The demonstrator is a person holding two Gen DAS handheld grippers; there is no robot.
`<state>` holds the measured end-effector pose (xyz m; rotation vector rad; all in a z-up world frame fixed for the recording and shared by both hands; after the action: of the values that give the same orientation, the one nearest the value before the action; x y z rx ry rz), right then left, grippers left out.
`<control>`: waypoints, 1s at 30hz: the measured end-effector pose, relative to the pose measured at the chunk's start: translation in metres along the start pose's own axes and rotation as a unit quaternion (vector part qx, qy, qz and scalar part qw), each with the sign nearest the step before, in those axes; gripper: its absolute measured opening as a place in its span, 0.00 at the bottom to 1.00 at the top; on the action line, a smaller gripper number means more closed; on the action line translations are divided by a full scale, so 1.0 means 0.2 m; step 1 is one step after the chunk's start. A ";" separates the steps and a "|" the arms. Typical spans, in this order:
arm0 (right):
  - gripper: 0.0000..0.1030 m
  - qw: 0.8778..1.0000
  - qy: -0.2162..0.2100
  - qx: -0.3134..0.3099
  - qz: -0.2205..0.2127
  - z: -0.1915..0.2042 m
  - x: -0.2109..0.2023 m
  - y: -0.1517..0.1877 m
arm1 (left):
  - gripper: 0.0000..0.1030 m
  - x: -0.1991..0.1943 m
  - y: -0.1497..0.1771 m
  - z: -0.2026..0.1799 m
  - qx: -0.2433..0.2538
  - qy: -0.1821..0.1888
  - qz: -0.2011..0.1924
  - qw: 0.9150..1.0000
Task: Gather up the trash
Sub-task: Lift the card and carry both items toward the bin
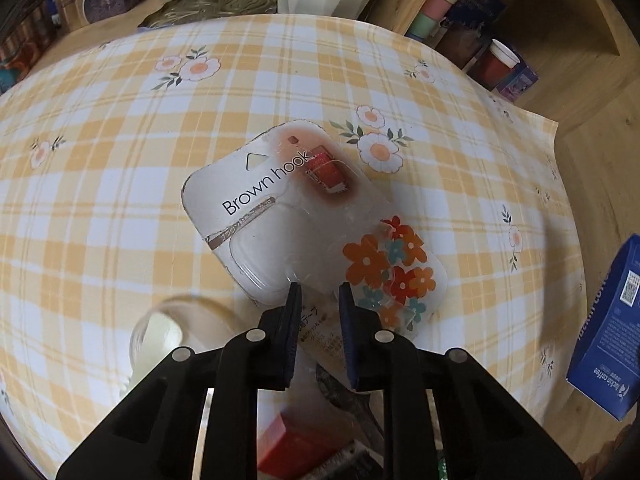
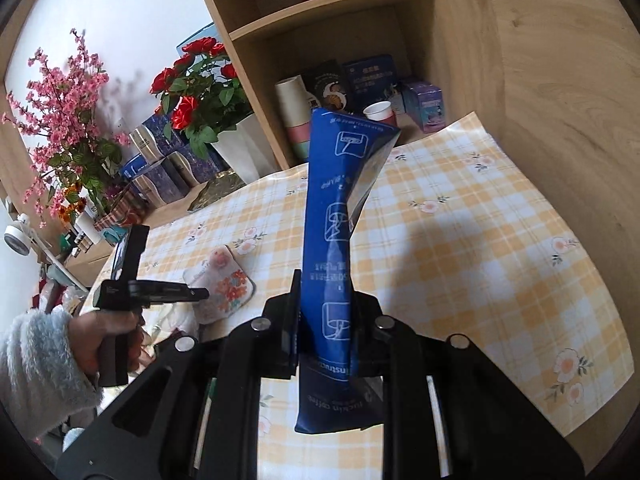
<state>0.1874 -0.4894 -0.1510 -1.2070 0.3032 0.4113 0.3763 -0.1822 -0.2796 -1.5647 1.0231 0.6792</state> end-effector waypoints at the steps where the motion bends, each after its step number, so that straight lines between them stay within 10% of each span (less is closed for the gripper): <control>1: 0.19 1.000 0.003 -0.002 -0.001 -0.01 -0.01 0.01 | 0.18 0.00 -0.01 0.00 -0.002 0.001 -0.001 1.000; 15: 0.20 1.000 0.003 0.003 0.006 -0.05 -0.04 0.06 | 0.15 0.08 -0.10 0.12 -0.181 0.052 0.031 0.982; 22: 0.20 1.000 0.003 0.000 0.005 -0.02 -0.07 0.07 | 0.06 -0.04 -0.11 -0.02 -0.019 0.039 -0.020 0.999; 30: 0.20 1.000 -0.004 0.003 -0.008 0.07 -0.16 0.06 | 0.06 -0.42 -0.12 -0.11 0.128 0.045 -0.095 0.986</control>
<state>0.1543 -0.4765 -0.1422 -1.2004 0.2868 0.4013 0.3568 -0.1807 -0.1924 -1.4536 0.9707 0.3333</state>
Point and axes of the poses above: each gripper's, at about its wrist camera, not at the fingertips, and x roughly the way its jaws point, z to its left, y to its underside, the point moved 4 cm from there along x, roughly the way its jaws point, and after that the axes turned 10 degrees about -z, right-handed, at the moved point
